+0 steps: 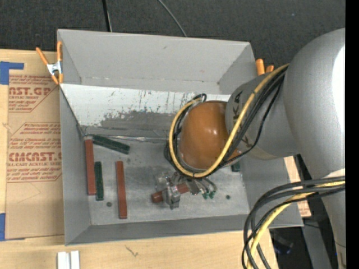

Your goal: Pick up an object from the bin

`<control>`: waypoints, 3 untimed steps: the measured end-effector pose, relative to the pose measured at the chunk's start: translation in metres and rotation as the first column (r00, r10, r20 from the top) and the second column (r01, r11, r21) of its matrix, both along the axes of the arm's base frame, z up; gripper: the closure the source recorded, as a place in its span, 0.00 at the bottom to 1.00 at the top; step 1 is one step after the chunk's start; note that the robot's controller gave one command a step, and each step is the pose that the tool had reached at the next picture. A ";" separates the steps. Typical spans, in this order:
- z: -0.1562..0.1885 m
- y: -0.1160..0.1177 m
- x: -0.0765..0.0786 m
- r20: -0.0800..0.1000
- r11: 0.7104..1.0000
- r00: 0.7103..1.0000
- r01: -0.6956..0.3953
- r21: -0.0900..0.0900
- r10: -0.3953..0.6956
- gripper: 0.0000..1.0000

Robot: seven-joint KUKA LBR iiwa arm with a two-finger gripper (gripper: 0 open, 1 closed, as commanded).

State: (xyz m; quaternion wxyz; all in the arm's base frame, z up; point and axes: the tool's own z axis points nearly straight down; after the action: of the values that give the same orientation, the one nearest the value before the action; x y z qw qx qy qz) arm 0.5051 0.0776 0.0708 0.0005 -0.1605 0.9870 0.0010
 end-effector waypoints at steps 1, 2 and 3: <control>0.033 0.000 0.001 -0.006 1.000 1.000 0.012 -0.002 -0.012 1.00; 0.100 0.003 0.012 -0.004 1.000 1.000 0.020 -0.002 -0.020 1.00; 0.021 0.017 0.005 -0.008 0.998 0.998 0.067 -0.002 -0.067 0.00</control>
Offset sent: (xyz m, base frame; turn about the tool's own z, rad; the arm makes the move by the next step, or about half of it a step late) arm 0.0245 0.0042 0.1669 0.0272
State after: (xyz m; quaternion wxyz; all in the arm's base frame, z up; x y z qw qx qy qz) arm 0.5098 0.0944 0.0919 -0.0036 -0.1274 0.9919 0.0008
